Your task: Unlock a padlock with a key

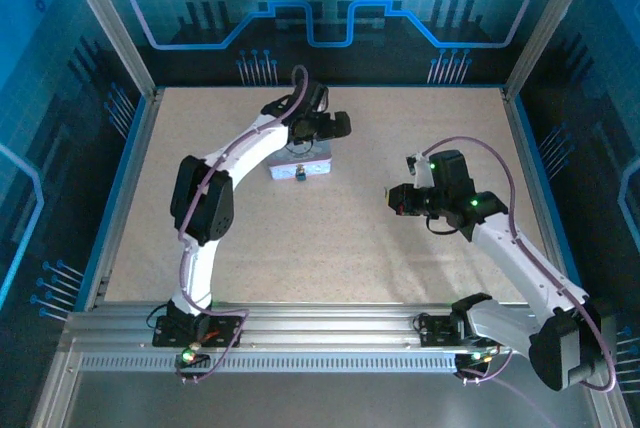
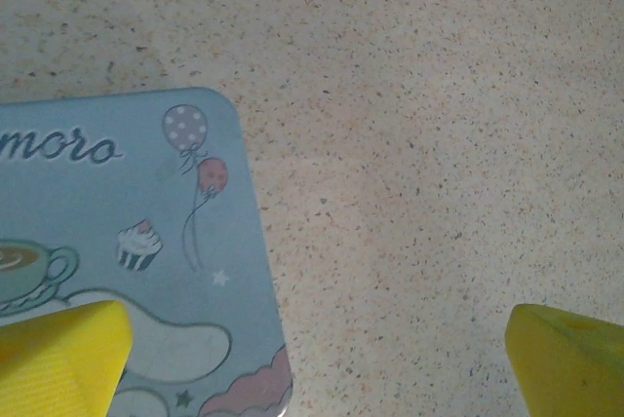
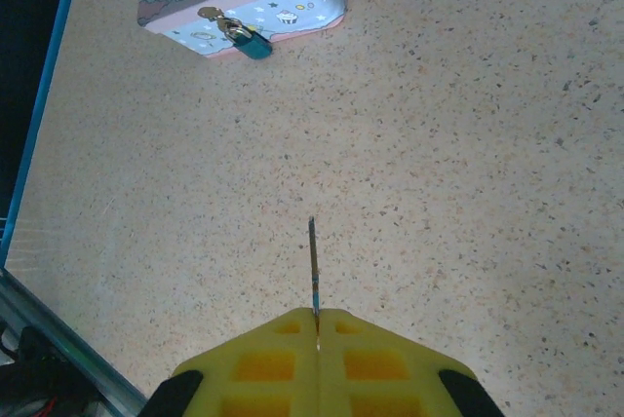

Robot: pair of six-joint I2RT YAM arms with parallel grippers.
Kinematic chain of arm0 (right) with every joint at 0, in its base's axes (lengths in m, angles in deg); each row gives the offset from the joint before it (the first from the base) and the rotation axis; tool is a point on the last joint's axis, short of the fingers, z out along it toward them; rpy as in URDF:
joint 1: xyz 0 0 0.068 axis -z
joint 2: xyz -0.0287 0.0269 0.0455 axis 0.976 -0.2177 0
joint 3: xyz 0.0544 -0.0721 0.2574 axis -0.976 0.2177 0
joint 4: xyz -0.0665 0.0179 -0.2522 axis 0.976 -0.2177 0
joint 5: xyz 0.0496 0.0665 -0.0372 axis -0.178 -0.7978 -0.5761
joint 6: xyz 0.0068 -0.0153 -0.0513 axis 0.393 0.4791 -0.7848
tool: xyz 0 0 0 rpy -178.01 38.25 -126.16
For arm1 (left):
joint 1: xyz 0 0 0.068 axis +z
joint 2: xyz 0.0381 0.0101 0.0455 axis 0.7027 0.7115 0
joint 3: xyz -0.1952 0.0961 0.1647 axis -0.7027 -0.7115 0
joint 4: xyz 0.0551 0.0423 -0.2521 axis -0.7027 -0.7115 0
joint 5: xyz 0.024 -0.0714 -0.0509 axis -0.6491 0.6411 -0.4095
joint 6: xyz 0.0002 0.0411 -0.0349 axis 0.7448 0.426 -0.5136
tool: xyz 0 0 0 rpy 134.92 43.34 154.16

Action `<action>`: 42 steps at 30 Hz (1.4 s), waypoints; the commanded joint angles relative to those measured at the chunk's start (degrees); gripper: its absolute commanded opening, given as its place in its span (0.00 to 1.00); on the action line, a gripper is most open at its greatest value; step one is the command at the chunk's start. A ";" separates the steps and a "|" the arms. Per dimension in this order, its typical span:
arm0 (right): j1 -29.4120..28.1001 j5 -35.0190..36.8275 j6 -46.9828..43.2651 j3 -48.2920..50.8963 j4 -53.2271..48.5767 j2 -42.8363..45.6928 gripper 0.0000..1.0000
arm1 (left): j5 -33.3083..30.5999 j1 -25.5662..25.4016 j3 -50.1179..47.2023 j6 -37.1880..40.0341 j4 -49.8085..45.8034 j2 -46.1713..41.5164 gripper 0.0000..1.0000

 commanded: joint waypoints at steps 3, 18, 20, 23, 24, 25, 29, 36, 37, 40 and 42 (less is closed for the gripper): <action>0.82 0.23 -0.95 0.94 -1.34 -0.80 0.02 | 3.03 -0.13 4.17 1.37 -2.94 3.61 0.99; 1.25 1.99 -1.70 0.37 -3.08 -0.43 0.02 | 5.57 -1.22 4.88 1.57 -5.40 6.63 0.99; 1.72 2.08 -2.05 0.16 -3.78 -0.13 0.02 | 5.65 -1.48 4.14 1.57 -5.41 6.54 0.99; 2.54 2.19 -2.44 -0.03 -4.77 0.66 0.02 | 5.74 -1.91 3.07 1.48 -5.30 6.19 0.99; 2.93 2.22 -2.54 -0.10 -5.02 0.99 0.02 | 5.81 -2.01 2.49 1.37 -5.05 5.93 0.99; 3.21 2.17 -2.69 -0.11 -5.29 1.24 0.02 | 6.12 -2.15 1.96 1.37 -4.63 5.69 0.99; 4.70 2.20 -3.38 -0.27 -6.81 2.23 0.02 | 7.40 -2.97 0.15 1.13 -3.73 4.52 0.99; 8.54 1.35 -4.48 -0.20 -8.92 4.75 0.02 | 8.36 -4.93 -4.27 0.26 -2.04 0.93 0.99; 9.01 1.20 -4.63 -0.12 -9.07 5.14 0.02 | 8.40 -5.34 -5.28 0.01 -1.66 0.30 0.99; 10.17 1.01 -4.90 -0.15 -9.77 5.93 0.02 | 8.36 -6.53 -7.92 -0.80 -0.55 -1.57 0.99; 10.99 0.86 -5.21 -0.12 -10.27 6.30 0.02 | 8.49 -7.37 -9.51 -1.52 0.36 -2.50 0.99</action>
